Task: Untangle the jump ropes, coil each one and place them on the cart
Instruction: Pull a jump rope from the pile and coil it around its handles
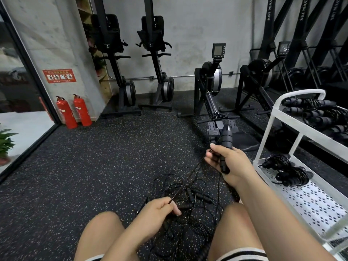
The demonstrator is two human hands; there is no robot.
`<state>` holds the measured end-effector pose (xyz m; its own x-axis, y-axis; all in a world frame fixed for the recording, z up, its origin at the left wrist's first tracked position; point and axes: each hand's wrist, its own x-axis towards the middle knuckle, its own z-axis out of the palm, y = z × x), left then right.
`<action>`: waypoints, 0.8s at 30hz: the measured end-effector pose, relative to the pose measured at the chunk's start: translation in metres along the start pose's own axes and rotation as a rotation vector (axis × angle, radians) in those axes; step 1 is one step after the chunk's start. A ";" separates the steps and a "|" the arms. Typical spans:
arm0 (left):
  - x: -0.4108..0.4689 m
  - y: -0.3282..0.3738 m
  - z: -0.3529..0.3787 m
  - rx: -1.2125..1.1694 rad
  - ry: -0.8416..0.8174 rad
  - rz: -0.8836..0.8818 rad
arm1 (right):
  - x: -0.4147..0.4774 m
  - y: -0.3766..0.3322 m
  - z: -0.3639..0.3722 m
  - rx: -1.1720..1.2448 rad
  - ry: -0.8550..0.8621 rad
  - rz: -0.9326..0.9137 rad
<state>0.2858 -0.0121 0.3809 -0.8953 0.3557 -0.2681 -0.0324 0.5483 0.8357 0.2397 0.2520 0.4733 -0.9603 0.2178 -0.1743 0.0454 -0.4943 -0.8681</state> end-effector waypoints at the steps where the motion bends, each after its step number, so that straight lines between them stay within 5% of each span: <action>1: -0.001 0.001 0.000 -0.052 0.016 0.002 | 0.000 0.002 0.000 0.002 -0.008 0.015; 6: 0.001 0.009 0.005 -0.414 0.100 0.059 | -0.012 0.030 0.001 -0.195 -0.198 0.227; 11: 0.005 0.024 0.004 -0.333 0.081 0.081 | -0.034 0.080 0.010 -0.404 -0.338 0.262; 17: 0.000 0.034 0.005 -0.228 -0.068 0.025 | -0.040 0.082 0.020 -0.366 -0.180 0.149; 24: -0.004 0.000 -0.003 -0.258 0.051 0.047 | -0.017 0.029 0.016 -0.220 -0.059 0.009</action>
<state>0.2876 -0.0158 0.3838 -0.9197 0.3339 -0.2066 -0.0961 0.3188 0.9430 0.2533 0.2207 0.4582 -0.9738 0.1609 -0.1605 0.1068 -0.2992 -0.9482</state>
